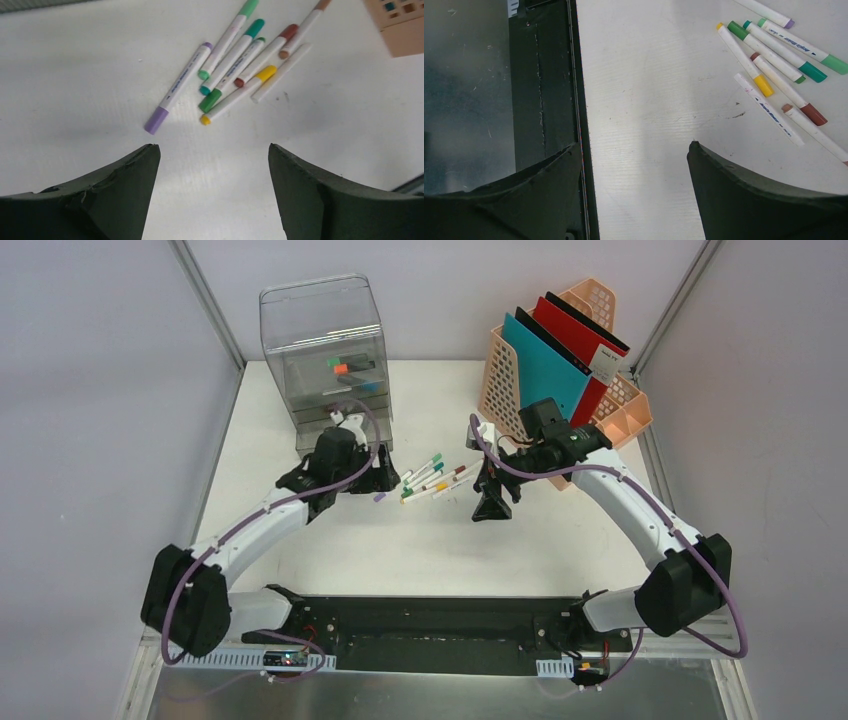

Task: Organize the desk
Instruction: Pick up the stationery from the center of the board.

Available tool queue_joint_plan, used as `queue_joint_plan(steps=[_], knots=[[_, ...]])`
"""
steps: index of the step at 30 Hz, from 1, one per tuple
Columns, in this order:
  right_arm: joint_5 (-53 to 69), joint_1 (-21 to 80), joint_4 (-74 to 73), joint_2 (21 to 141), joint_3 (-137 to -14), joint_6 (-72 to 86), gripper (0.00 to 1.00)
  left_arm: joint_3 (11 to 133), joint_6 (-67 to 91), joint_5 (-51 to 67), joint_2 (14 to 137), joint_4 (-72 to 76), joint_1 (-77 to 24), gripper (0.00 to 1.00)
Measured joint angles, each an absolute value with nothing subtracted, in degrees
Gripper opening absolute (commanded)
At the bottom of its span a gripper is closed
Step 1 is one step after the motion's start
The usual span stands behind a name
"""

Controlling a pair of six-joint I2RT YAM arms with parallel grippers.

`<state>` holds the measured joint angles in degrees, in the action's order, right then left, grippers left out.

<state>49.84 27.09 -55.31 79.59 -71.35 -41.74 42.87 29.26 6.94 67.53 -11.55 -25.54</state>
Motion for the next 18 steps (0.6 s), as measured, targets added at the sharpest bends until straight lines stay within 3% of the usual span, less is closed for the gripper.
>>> queue_joint_plan(steps=[5,12,18], knots=[[49.71,27.09,-55.33,79.83,-71.35,-41.74,0.8,49.08,21.06,-1.69,75.72,-18.33,-30.41,0.78],[49.67,27.09,-55.35,80.14,-71.35,-41.76,0.81,54.41,14.22,-2.83,82.89,-22.09,-32.69,0.74],[49.67,27.09,-55.4,80.14,-71.35,-41.93,0.8,60.31,10.59,-2.35,89.97,-22.37,-32.67,0.58]])
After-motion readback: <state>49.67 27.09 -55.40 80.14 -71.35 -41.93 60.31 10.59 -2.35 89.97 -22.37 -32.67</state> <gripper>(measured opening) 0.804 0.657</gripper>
